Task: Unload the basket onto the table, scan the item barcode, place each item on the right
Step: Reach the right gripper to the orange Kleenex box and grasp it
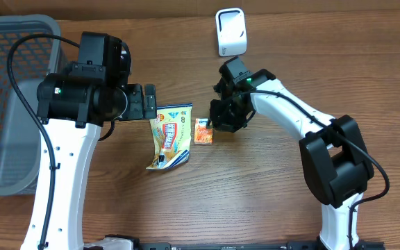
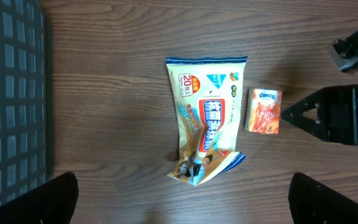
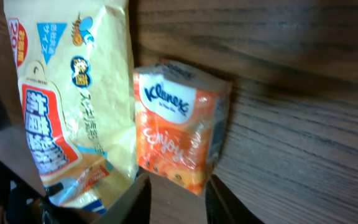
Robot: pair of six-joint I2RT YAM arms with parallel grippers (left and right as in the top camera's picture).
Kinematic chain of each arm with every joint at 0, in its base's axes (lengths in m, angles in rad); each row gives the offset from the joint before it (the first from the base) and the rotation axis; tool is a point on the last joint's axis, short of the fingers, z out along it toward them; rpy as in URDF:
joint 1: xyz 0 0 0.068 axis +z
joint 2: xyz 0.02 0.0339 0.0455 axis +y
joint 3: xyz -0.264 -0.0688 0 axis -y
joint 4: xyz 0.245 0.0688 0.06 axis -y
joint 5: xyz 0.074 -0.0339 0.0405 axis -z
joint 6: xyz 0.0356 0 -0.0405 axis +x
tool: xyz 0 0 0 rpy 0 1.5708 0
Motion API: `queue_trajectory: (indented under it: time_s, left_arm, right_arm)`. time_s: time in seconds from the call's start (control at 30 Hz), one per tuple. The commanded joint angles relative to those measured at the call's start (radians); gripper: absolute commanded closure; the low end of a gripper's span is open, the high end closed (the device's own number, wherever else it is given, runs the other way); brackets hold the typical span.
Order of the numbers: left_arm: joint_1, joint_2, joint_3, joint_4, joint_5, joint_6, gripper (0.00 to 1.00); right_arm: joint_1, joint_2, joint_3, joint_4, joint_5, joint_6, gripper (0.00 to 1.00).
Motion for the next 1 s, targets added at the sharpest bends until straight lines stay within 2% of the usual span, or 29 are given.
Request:
queue_trajectory:
  time_s: [0.0, 0.1, 0.5, 0.77, 0.97]
  left_arm:
    - [0.004, 0.006, 0.018, 0.002, -0.010, -0.014, 0.00]
    - [0.004, 0.006, 0.018, 0.002, -0.010, -0.013, 0.00]
    - [0.004, 0.006, 0.018, 0.002, -0.010, -0.014, 0.00]
    - [0.004, 0.006, 0.018, 0.001, -0.010, -0.014, 0.00]
    - [0.004, 0.006, 0.018, 0.001, -0.010, -0.013, 0.00]
  right_arm:
    - [0.025, -0.001, -0.006, 0.011, 0.134, 0.138, 0.72]
    - [0.045, -0.001, -0.006, 0.014, 0.199, 0.182, 0.71]
    - [0.089, 0.001, -0.009, 0.034, 0.276, 0.204, 0.71]
    - [0.089, 0.001, -0.093, 0.095, 0.280, 0.225, 0.70]
    - [0.066, 0.000, -0.097, 0.067, 0.300, 0.226, 0.75]
